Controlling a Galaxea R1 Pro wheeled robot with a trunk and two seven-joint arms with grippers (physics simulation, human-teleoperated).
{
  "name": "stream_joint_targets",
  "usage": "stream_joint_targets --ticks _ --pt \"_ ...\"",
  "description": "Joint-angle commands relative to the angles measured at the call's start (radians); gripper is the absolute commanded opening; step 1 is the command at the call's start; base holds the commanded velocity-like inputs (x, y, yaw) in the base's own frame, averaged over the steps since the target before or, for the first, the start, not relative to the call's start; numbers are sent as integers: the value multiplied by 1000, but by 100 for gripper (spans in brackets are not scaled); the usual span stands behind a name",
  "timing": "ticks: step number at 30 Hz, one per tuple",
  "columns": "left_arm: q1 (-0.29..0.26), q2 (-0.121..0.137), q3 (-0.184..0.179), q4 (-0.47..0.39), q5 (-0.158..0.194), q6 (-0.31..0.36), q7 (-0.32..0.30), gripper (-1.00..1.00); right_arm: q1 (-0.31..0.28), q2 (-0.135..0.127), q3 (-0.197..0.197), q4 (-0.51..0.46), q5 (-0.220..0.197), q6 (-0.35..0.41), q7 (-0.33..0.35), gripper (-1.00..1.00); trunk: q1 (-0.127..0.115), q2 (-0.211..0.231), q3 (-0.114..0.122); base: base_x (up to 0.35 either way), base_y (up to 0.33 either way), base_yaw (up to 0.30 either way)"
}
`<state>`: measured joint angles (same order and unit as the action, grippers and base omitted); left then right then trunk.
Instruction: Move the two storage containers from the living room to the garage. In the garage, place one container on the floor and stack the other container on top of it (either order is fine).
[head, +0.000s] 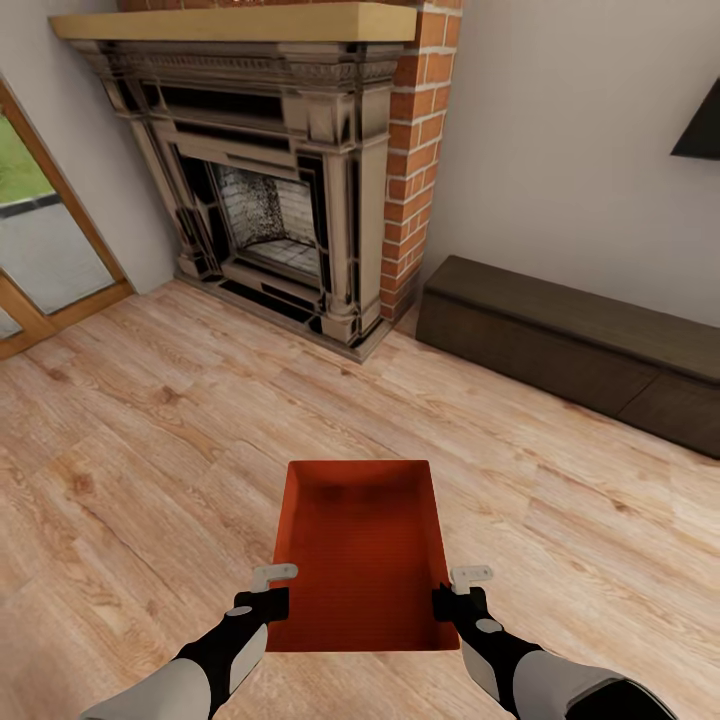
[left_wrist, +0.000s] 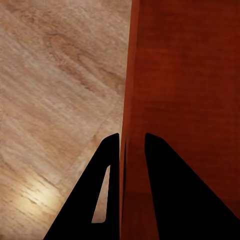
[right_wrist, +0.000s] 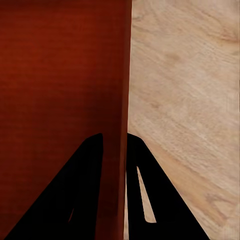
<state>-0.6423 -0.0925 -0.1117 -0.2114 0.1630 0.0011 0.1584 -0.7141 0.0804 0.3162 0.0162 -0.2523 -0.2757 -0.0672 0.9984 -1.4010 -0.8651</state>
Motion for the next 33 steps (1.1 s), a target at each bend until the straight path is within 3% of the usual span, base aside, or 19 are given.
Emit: stream_joint_targets --ticks 1,33 --pt "0 2 8 0 0 0 13 -100 -1 -1 1 2 -25 -7 -5 -100 -4 7 3 0 0 0" --pt "0 2 7 -2 0 0 13 -100 -1 -1 3 2 -23 -7 -9 -100 -127 231 103 0 0 0"
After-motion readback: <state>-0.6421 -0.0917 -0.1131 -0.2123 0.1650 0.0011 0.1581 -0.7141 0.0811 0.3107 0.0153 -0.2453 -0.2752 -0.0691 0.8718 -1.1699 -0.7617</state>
